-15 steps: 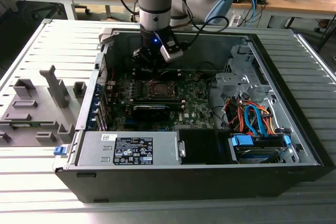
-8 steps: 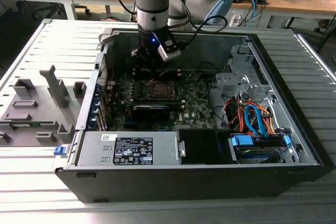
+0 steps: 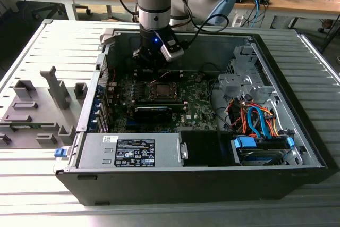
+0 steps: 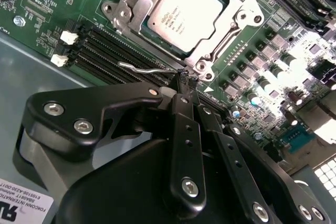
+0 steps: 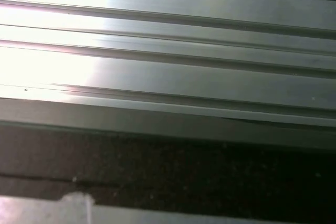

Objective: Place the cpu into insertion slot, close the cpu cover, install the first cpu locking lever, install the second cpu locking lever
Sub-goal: 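Install the first cpu locking lever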

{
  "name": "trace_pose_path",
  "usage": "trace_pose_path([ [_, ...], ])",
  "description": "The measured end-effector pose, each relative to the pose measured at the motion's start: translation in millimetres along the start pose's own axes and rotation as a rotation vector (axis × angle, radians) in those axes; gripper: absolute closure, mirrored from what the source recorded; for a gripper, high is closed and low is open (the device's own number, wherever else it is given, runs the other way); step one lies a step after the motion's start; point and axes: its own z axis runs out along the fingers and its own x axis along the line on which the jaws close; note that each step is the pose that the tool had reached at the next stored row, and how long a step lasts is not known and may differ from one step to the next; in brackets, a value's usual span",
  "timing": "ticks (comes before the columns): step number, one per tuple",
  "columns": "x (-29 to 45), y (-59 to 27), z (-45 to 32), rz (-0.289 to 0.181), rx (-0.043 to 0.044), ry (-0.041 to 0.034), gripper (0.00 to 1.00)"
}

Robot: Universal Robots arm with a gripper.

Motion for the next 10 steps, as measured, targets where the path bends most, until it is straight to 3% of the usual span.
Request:
trace_pose_path([
  [10,-6.8,-0.6,3.9,0.000,0.0001,0.0002,0.89],
])
